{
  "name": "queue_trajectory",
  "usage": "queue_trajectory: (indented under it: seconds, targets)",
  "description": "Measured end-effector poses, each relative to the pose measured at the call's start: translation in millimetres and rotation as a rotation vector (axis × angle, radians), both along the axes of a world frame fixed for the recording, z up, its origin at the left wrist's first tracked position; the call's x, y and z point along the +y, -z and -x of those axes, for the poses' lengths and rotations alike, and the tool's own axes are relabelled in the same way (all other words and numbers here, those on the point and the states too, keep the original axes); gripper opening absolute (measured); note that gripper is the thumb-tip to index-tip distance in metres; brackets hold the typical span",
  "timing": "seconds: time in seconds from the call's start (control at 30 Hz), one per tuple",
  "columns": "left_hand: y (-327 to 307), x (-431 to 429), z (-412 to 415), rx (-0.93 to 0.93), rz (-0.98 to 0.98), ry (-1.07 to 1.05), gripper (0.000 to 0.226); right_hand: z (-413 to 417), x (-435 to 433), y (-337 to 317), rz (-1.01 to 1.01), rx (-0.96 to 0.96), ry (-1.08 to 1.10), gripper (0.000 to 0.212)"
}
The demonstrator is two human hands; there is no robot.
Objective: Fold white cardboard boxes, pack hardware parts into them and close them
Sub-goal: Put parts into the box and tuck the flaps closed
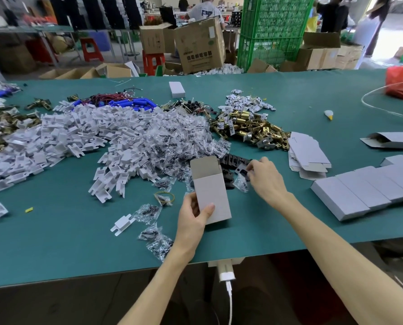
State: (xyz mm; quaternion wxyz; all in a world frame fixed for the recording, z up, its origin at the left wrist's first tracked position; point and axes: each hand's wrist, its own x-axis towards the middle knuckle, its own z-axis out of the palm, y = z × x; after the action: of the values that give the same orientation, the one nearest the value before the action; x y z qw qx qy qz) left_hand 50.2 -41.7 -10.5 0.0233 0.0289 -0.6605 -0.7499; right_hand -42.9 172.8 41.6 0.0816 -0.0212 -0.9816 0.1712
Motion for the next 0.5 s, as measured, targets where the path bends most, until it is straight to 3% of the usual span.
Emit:
queue_trajectory:
  seconds: [0.3,0.5]
  targets:
    - [-1.3,-0.1,-0.5,-0.003,0.007,0.010,0.031,16.3,2.1,7.7,-0.045,-0.116,-0.005,0.030]
    - [-1.3,-0.5,-0.5,-0.004,0.011,0.018,0.032,19.8,4.9,6.0,0.264,-0.068,0.107,0.019]
